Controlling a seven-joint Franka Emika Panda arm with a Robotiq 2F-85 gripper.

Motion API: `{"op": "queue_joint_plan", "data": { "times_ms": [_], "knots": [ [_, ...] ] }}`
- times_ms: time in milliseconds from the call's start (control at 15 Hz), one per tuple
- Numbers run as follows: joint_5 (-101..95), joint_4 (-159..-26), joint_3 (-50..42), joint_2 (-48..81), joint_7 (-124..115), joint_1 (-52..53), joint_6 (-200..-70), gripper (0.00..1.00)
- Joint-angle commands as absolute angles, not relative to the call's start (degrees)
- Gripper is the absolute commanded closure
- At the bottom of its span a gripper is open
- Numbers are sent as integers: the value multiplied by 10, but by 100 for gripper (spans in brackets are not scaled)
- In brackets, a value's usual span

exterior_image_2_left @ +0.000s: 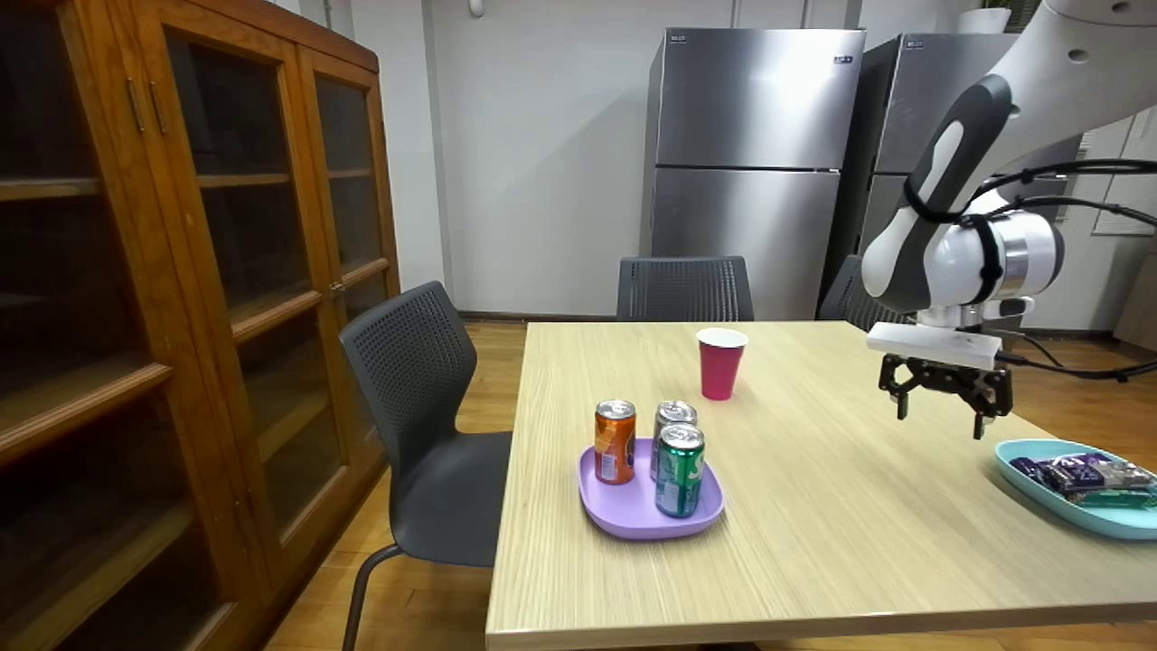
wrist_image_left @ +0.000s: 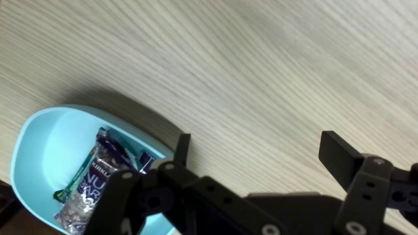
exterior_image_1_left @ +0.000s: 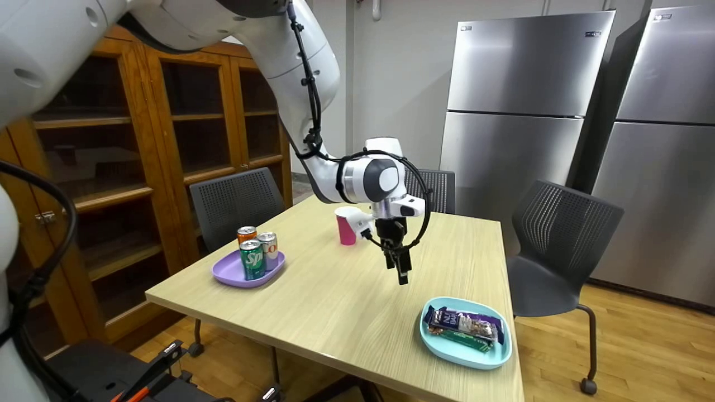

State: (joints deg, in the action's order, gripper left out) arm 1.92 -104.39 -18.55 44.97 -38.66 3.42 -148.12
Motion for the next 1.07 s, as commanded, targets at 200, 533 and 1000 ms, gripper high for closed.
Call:
{"op": "queue_joint_plan", "data": {
  "times_ms": [200,533,1000],
  "knots": [
    [-21,-1051,-151,434,-327,64,-1448,0],
    [-12,-1057,-117,433,-277,69,-1457,0],
    [-19,-1064,-108,430,-260,93,-1453,0]
  ]
}}
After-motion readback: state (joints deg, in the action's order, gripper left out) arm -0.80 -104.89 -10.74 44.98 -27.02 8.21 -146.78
